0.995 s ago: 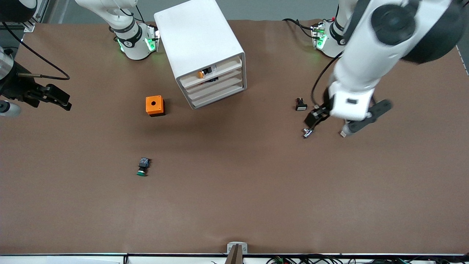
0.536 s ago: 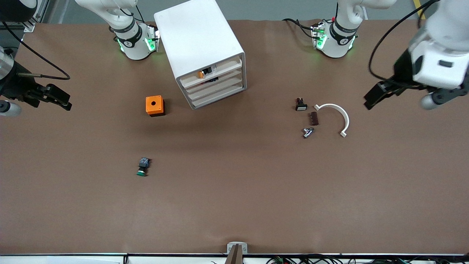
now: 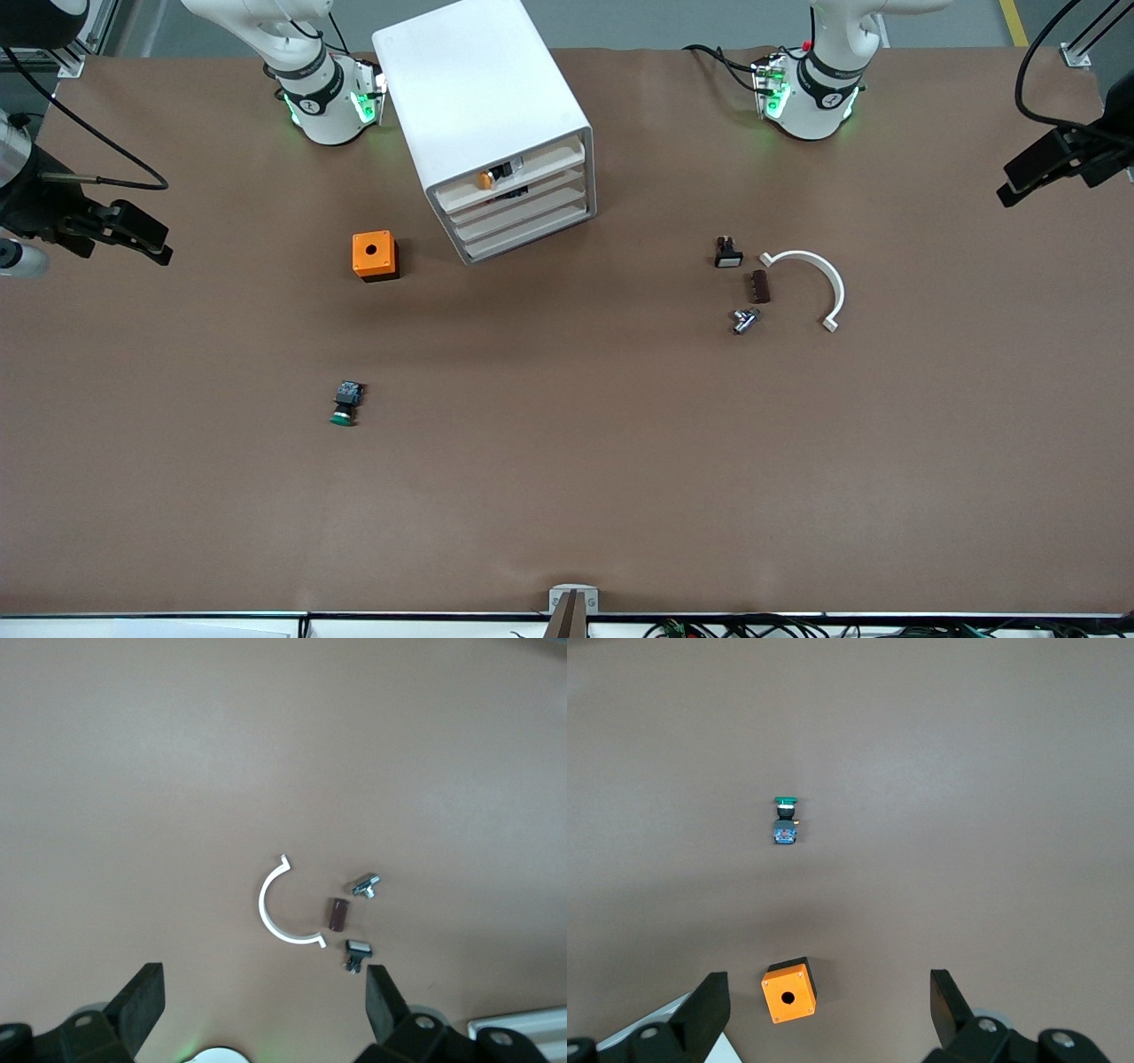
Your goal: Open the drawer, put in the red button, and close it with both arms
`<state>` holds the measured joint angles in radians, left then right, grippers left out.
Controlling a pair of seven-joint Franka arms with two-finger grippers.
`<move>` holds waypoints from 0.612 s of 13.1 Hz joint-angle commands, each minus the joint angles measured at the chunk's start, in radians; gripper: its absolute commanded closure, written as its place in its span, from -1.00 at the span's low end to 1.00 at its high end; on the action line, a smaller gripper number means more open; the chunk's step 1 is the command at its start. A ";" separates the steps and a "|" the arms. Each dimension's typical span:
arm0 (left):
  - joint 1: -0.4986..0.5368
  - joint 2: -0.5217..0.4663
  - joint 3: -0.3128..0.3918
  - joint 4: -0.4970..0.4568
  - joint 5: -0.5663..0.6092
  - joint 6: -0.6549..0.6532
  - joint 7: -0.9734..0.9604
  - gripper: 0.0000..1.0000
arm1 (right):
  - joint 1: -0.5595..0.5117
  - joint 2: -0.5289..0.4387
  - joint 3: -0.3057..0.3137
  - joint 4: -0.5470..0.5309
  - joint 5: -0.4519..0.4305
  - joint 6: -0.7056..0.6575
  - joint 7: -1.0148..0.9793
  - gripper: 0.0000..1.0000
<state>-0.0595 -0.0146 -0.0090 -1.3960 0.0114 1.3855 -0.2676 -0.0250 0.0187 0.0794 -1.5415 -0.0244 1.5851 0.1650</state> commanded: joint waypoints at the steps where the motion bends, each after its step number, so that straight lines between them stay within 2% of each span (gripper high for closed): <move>1: 0.033 -0.076 -0.026 -0.095 0.002 0.010 0.042 -1.00 | -0.007 -0.022 0.007 -0.012 -0.009 -0.004 -0.002 -1.00; 8: 0.024 -0.073 -0.029 -0.089 0.013 0.003 0.099 -1.00 | -0.007 -0.022 0.008 -0.011 -0.009 -0.004 -0.002 -1.00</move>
<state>-0.0441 -0.0659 -0.0243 -1.4643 0.0114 1.3862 -0.2069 -0.0250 0.0186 0.0799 -1.5415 -0.0244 1.5851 0.1650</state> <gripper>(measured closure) 0.000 0.000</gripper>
